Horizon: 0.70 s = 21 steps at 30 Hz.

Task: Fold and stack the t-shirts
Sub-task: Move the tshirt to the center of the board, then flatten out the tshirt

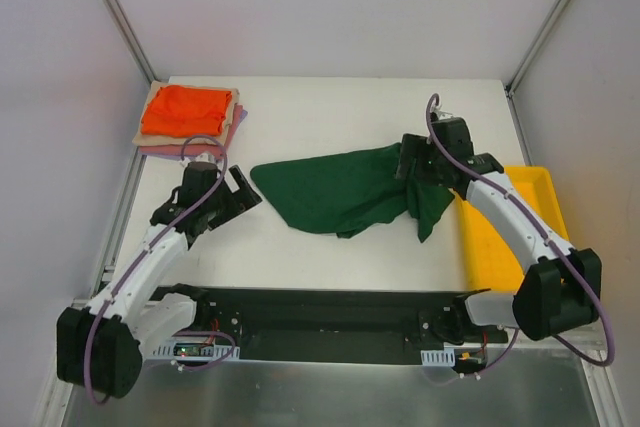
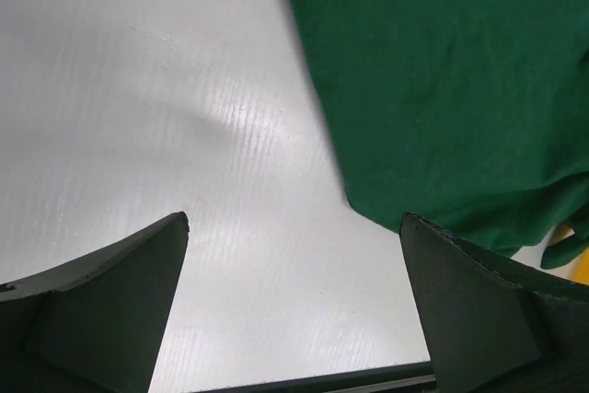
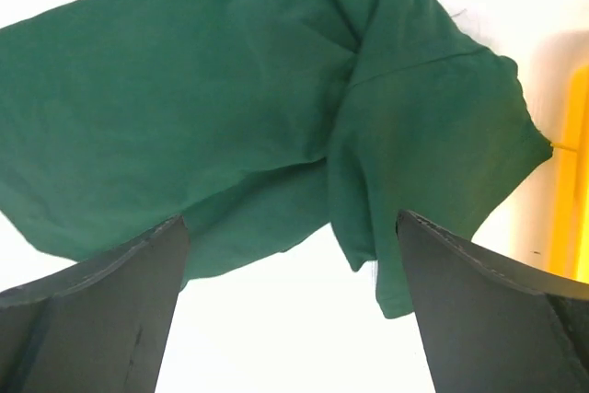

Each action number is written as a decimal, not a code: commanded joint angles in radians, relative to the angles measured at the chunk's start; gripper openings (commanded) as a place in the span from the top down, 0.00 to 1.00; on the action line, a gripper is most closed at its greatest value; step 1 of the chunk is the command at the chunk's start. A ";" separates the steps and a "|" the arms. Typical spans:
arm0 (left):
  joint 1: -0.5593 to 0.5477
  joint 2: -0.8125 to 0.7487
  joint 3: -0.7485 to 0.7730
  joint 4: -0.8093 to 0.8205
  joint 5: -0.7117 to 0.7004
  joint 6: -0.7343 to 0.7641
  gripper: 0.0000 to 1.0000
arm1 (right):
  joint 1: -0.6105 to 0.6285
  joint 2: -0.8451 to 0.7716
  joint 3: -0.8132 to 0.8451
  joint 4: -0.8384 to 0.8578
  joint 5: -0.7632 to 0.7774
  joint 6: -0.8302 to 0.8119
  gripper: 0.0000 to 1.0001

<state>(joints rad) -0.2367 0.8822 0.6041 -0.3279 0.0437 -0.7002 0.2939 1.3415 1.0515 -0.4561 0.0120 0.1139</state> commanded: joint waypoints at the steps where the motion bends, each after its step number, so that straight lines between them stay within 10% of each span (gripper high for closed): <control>1: -0.006 0.156 0.083 0.004 0.100 -0.002 0.03 | 0.060 -0.134 -0.021 0.028 0.078 -0.078 0.04; 12: -0.052 0.512 0.081 0.263 0.253 -0.042 0.21 | 0.079 -0.407 -0.375 0.047 0.016 -0.030 0.04; 21: -0.131 0.731 0.204 0.302 0.229 -0.074 0.61 | 0.083 -0.464 -0.436 -0.024 0.069 -0.045 0.04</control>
<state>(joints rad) -0.3290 1.5646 0.7574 -0.0551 0.2779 -0.7624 0.3721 0.8803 0.6086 -0.4641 0.0494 0.0731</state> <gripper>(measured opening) 0.442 0.960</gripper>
